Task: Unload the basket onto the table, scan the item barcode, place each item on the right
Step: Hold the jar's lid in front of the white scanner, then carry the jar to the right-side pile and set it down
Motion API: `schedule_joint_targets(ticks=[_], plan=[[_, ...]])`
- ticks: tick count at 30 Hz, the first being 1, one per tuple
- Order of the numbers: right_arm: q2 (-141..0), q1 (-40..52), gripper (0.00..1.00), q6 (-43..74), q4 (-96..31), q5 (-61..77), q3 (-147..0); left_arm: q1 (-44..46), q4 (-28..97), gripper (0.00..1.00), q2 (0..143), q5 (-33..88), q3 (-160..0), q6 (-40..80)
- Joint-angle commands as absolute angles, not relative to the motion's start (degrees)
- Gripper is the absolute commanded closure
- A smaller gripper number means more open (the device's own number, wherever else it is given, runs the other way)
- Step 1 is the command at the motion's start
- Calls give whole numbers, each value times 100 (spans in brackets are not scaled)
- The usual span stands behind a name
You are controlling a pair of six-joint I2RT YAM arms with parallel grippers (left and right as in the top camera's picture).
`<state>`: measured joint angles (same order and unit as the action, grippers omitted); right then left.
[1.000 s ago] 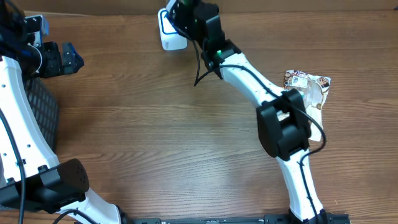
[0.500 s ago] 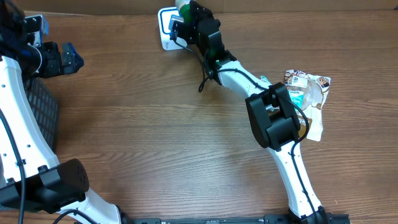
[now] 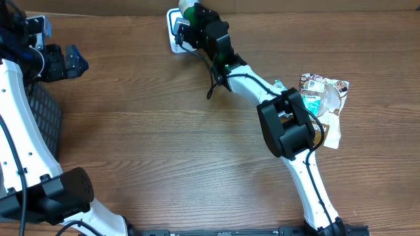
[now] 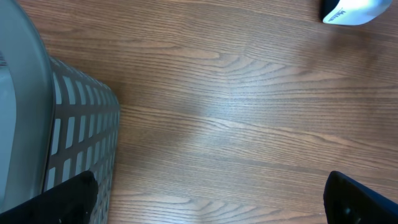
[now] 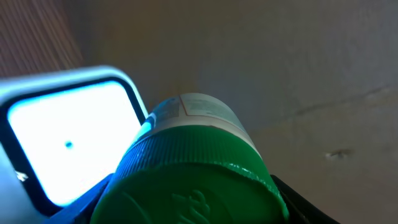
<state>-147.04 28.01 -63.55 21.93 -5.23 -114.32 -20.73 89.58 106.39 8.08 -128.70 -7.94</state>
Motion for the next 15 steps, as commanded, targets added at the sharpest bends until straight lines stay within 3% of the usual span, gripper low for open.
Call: schedule_joint_targets(ticks=[1, 3, 8, 12, 15], plan=[[-13769, 2856, 54, -4556, 2115, -357, -11568, -2060, 8952, 1, 10565, 810, -12958, -902], [-13421, 2867, 53, -3721, 1586, -67, -11568, -2060, 8952, 0, 10565, 812, -12958, -902], [-12409, 2851, 53, -1557, -777, 2169, -11568, -2060, 8952, 0, 10565, 812, -12958, -902], [-12171, 2834, 57, -991, -2488, 3588, -11568, -2060, 8952, 0, 10565, 810, -12958, -902], [-12186, 2862, 58, -1114, -3990, 3859, -11568, -2060, 8952, 0, 10565, 812, -12958, -902]])
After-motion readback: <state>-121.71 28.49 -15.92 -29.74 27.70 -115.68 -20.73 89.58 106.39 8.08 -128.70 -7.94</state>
